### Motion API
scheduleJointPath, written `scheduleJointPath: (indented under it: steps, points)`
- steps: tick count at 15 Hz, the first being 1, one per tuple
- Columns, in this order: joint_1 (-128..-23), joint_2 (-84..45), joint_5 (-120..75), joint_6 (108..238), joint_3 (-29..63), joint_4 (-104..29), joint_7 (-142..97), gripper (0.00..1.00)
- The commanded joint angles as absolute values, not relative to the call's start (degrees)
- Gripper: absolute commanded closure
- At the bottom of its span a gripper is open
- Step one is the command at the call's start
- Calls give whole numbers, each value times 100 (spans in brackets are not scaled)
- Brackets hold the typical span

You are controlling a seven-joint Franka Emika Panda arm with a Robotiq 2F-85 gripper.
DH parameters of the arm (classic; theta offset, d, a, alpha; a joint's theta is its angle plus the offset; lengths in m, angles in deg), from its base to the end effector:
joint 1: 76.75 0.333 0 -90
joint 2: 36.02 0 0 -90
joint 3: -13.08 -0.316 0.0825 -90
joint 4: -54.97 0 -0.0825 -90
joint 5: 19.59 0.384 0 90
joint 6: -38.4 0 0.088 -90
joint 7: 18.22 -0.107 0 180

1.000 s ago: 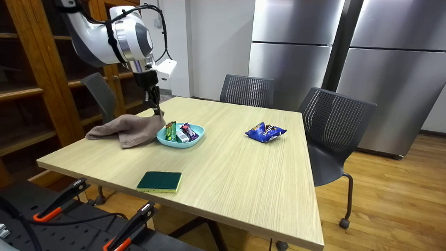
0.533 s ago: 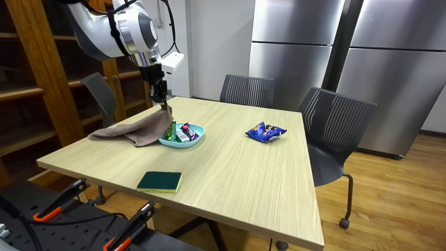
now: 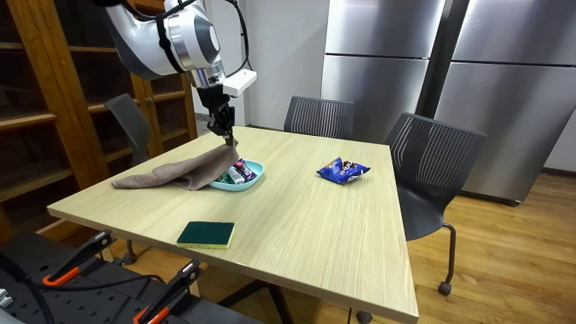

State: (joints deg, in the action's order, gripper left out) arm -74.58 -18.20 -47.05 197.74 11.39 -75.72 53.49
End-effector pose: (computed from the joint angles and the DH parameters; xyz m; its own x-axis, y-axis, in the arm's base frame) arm 0.5458 0.0576 0.2333 -0.1577 0.9713 -0.1782 0.9600 0.1931 0.2030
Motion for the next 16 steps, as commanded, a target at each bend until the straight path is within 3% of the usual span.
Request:
scheduleJointPath:
  steps: [1, 16]
  points:
    - [-7370, -1895, -4876, 19418, 1307, -7385, 4990, 99]
    - [-7560, -1804, -4853, 18300, 1491, -6585, 4839, 99]
